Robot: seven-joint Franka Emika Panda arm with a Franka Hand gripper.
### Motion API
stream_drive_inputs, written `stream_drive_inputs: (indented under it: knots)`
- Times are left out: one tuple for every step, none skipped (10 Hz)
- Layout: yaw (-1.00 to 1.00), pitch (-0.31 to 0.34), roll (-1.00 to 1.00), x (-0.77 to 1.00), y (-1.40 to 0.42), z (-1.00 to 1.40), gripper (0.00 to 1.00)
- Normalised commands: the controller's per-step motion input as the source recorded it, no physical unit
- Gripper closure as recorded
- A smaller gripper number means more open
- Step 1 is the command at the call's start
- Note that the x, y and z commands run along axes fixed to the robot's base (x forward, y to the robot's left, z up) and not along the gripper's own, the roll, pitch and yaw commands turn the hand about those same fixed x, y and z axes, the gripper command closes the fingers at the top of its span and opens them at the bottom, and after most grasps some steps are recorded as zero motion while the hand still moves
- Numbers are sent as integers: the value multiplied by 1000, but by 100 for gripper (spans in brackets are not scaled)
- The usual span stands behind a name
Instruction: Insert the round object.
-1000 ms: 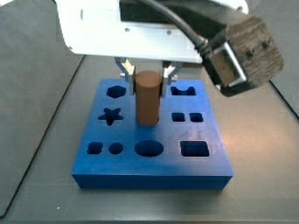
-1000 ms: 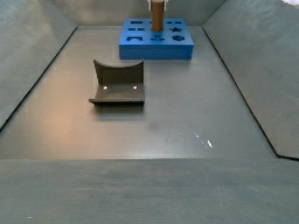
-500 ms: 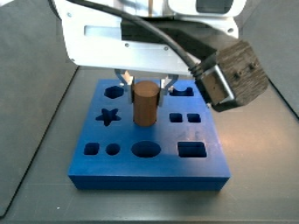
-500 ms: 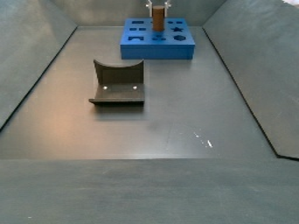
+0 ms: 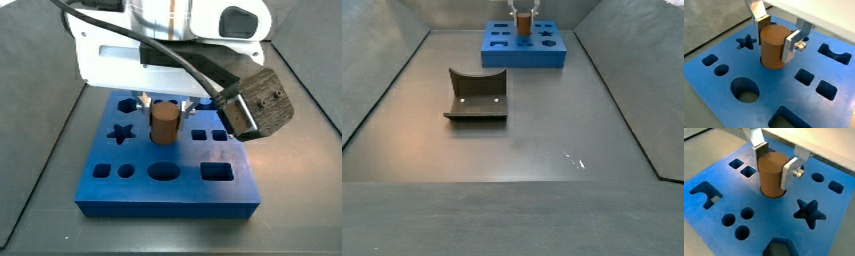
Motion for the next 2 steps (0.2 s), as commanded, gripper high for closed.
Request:
stream_drive_inputs:
  knots:
    - [-14,-126,0,-149,0,-3,100]
    - [0,0,0,0,0,0,100]
